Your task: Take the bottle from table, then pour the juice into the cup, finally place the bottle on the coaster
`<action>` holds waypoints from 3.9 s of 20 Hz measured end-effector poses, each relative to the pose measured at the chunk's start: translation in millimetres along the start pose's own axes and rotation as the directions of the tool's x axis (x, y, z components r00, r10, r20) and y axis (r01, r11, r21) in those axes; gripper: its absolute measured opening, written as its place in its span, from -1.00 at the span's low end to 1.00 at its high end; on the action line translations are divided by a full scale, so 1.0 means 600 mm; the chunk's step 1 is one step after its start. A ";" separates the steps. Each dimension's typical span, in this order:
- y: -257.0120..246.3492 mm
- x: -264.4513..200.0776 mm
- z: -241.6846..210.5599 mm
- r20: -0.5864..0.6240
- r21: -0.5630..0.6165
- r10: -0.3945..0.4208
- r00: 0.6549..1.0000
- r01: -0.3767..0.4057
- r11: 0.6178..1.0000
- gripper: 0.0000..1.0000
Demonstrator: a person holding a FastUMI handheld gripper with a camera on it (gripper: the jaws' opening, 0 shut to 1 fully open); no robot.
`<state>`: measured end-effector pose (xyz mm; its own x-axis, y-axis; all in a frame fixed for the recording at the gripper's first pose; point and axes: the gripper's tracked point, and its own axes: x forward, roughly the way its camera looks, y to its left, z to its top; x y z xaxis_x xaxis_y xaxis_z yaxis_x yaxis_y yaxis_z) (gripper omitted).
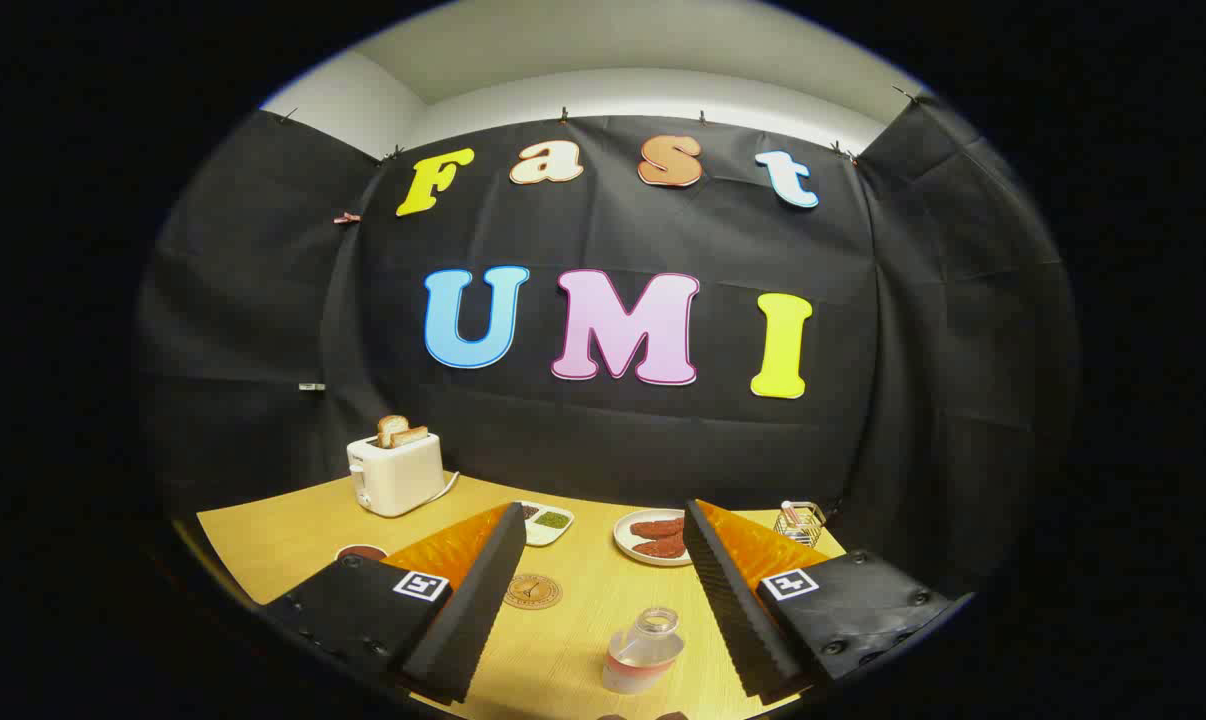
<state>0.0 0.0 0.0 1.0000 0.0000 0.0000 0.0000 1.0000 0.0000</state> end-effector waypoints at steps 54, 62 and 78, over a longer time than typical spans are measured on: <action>-0.060 0.071 -0.301 -0.249 0.029 -0.067 0.966 0.077 0.997 0.95; -0.045 0.081 -0.309 -0.254 0.019 0.010 0.967 -0.005 1.000 0.55; 0.100 0.127 -0.171 -0.236 -0.376 0.154 0.960 -0.236 0.896 0.47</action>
<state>76.2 59.8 -102.9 0.9596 0.1541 -0.2356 -0.2363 0.8958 -0.3765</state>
